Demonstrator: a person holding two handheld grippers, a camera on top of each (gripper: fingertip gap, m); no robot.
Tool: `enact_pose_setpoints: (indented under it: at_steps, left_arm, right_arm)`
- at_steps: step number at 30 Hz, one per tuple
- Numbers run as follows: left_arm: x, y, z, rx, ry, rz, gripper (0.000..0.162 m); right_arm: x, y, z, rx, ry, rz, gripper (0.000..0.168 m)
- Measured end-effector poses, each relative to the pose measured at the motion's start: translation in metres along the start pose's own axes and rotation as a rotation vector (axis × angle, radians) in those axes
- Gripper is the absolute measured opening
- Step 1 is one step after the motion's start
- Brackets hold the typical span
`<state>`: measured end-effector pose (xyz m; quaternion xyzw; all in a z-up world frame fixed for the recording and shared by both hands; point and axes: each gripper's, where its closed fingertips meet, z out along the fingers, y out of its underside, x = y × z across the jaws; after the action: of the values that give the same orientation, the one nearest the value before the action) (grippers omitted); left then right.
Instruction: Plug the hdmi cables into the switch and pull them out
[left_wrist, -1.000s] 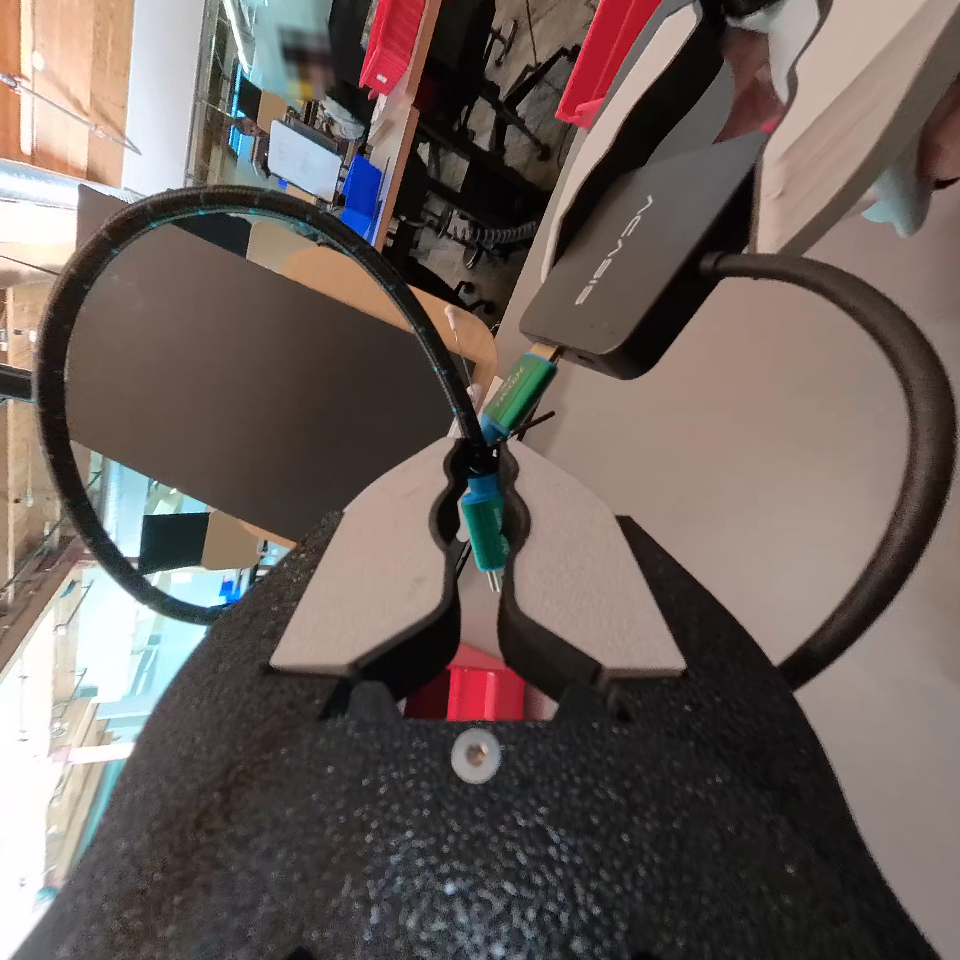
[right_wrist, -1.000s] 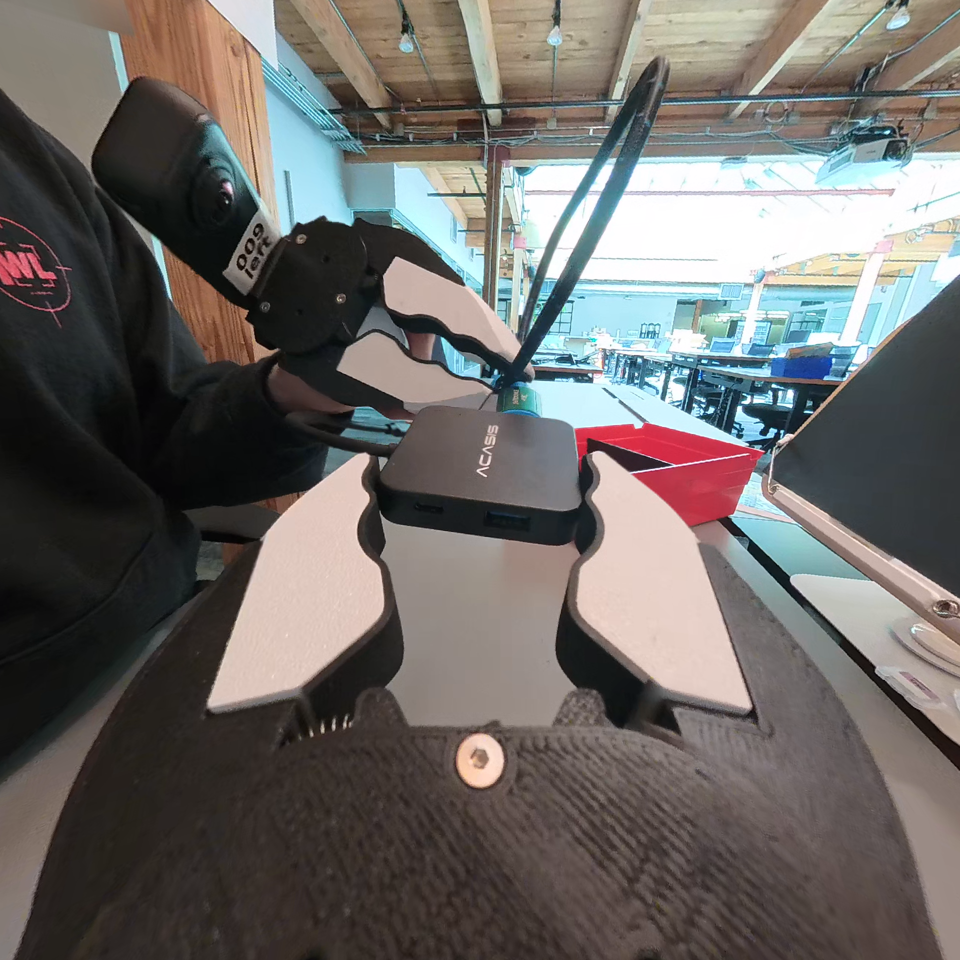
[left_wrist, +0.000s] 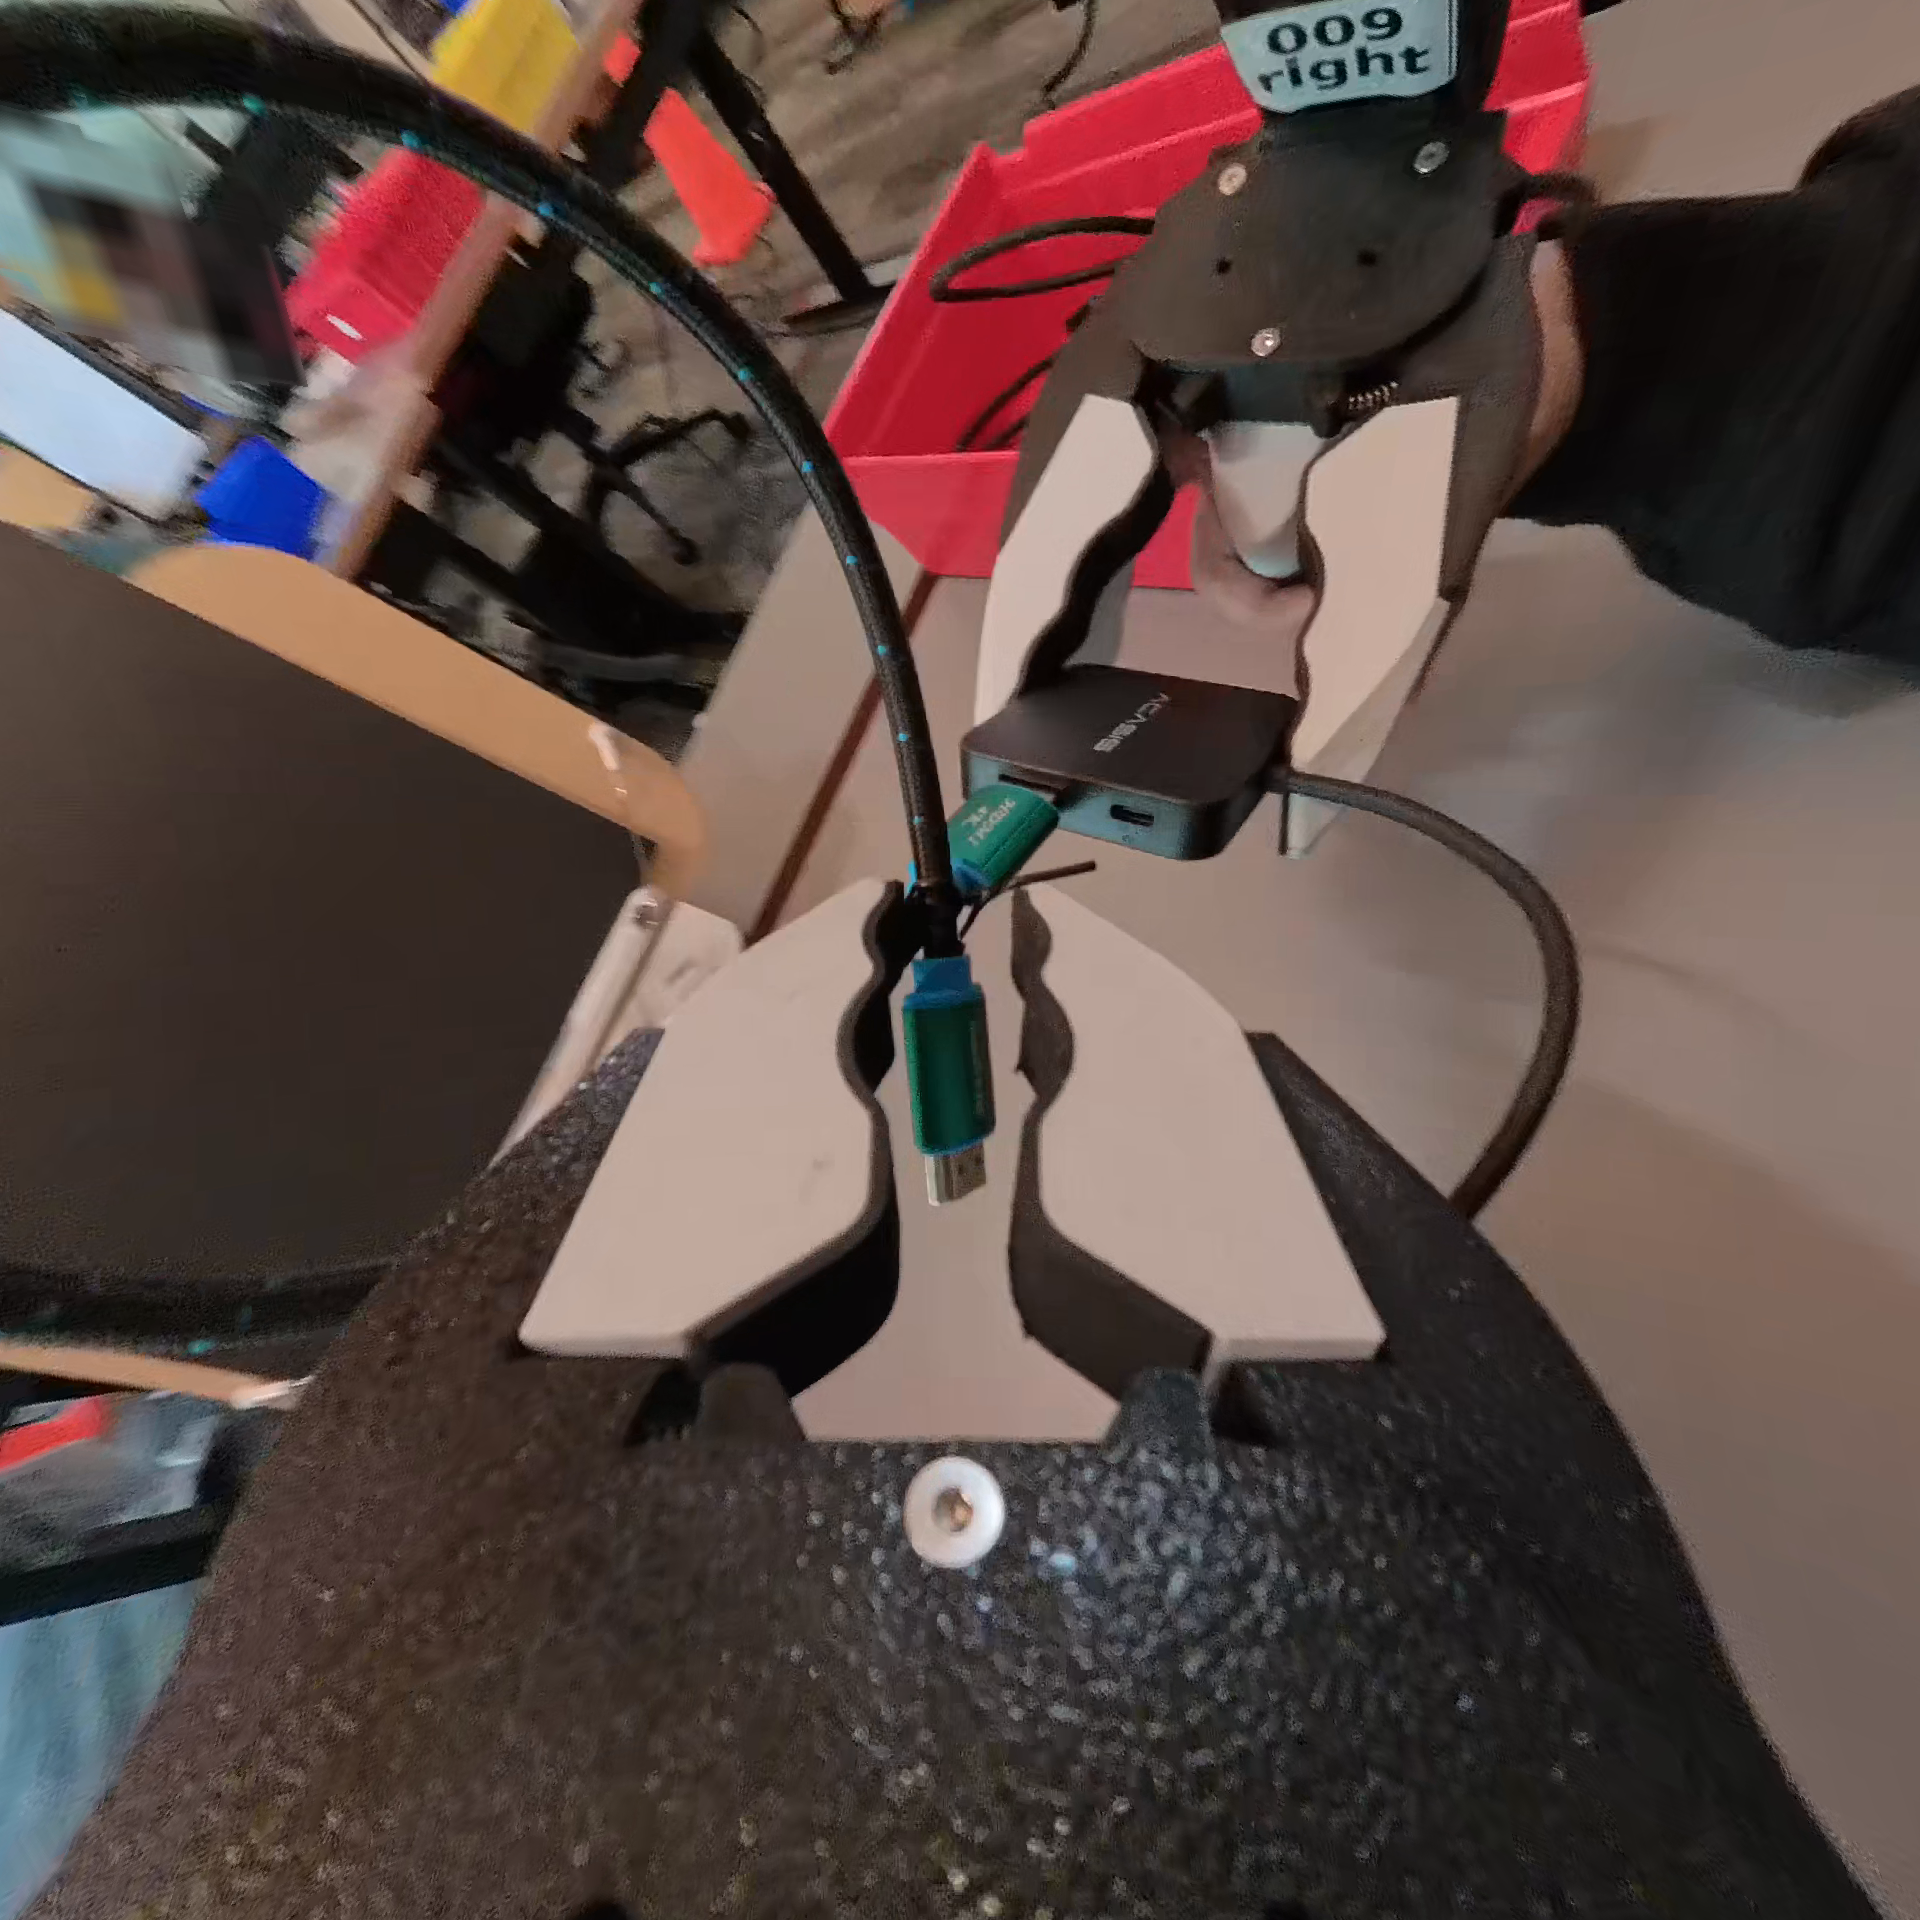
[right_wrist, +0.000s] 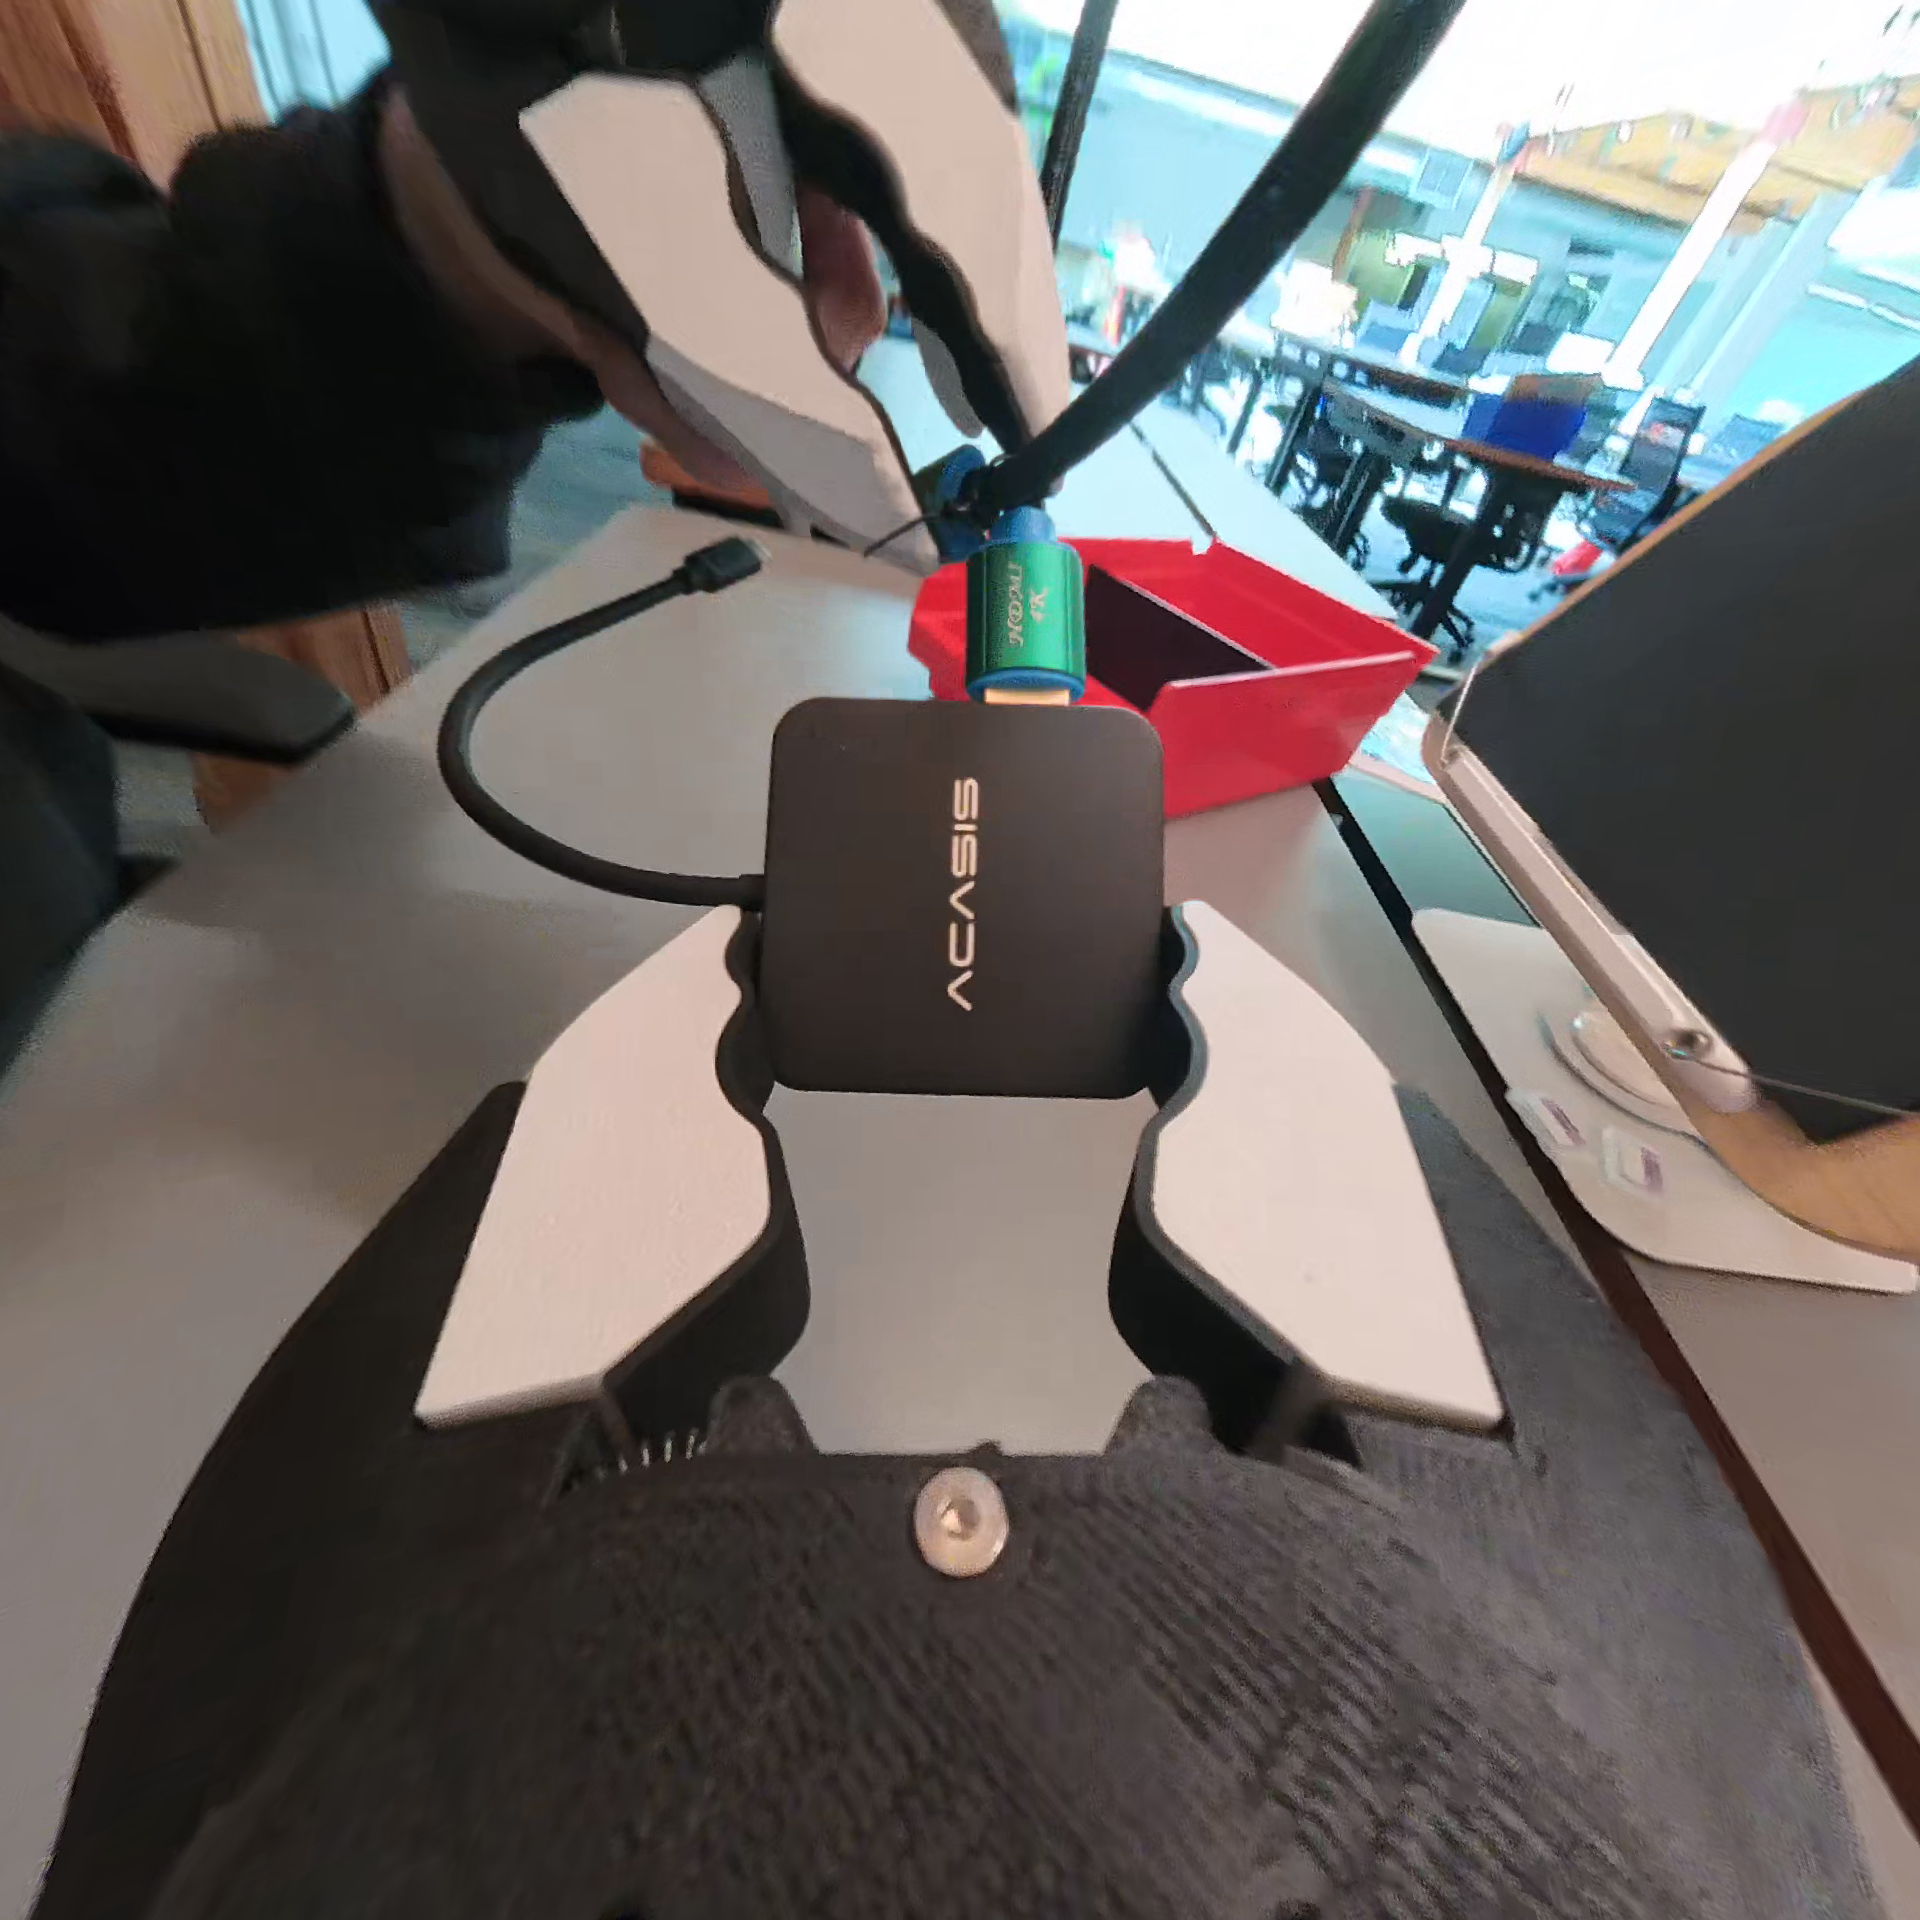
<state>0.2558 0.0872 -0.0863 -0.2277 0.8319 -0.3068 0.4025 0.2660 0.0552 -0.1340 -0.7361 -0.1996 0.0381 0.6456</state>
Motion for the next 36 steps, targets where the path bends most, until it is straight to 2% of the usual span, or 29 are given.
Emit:
enact_pose_setpoints:
  at_steps: [1,5,8,14,20,26,32,36]
  left_arm:
    - [0.002,0.002,0.0,-0.003,0.037,-0.029,0.021]
    - [0.007,0.009,0.0,-0.034,0.129,-0.056,0.022]
    - [0.008,0.017,0.002,-0.092,0.121,0.031,0.024]
    - [0.007,0.027,0.004,-0.187,0.09,0.08,0.025]
    - [0.015,0.034,0.01,-0.219,0.147,0.129,0.024]
    - [0.014,0.028,0.015,-0.102,0.173,-0.025,0.018]
    - [0.015,0.029,0.016,-0.142,0.17,-0.136,0.017]
    - [0.019,0.037,0.02,-0.28,0.124,0.019,0.016]
  right_arm:
    - [-0.002,0.0,0.0,-0.026,-0.002,-0.008,0.073]
    - [-0.007,0.004,0.0,-0.107,-0.016,-0.024,0.073]
    - [-0.009,0.008,-0.001,-0.162,-0.017,-0.036,0.073]
    - [-0.009,0.015,0.004,-0.232,-0.001,-0.076,0.073]
    - [-0.009,0.017,0.005,-0.303,0.023,-0.132,0.073]
    - [-0.007,0.014,-0.001,-0.279,0.031,-0.123,0.073]
    - [-0.005,0.013,-0.002,-0.275,0.043,-0.125,0.072]
    - [-0.005,0.021,-0.003,-0.381,0.061,-0.162,0.072]
